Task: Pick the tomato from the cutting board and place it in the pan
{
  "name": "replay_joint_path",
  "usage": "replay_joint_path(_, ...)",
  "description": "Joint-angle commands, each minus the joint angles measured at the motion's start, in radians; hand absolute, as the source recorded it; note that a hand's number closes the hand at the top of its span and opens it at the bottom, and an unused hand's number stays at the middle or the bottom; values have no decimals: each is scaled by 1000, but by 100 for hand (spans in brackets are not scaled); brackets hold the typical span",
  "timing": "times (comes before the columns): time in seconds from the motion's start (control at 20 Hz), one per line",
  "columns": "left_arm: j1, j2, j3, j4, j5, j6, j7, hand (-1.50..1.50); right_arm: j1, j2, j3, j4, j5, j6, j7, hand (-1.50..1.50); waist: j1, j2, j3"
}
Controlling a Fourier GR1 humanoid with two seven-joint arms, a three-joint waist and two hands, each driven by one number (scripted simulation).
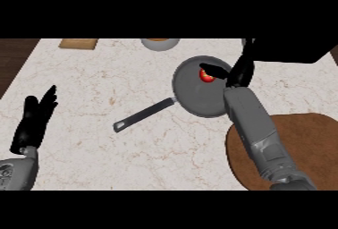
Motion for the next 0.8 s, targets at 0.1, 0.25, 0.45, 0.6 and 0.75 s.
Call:
replay_joint_path(0.1, 8, 21, 28, 10, -7, 4, 33, 0, 106, 1, -24, -88, -60, -19, -61, -150, -60, -22, -2)
replay_joint_path(0.25, 84, -18, 9, -80, -14, 31, 45, 0, 203, -30, -16, -203, -92, 60, -60, -150, -76, -33, -2)
replay_joint_path(0.45, 96, 39, 73, -24, 20, -12, 3, 0, 344, 2, 67, -405, -74, 119, 19, -150, -106, -44, -4)
replay_joint_path(0.6, 102, 9, 57, -63, -9, 40, 28, 0, 480, -48, 90, -549, -88, 235, 50, -150, -120, -48, -4)
replay_joint_path(0.75, 116, 17, 62, -46, 1, 15, 23, 0, 592, -99, 120, -732, -117, 371, 121, -150, -114, -44, -4)
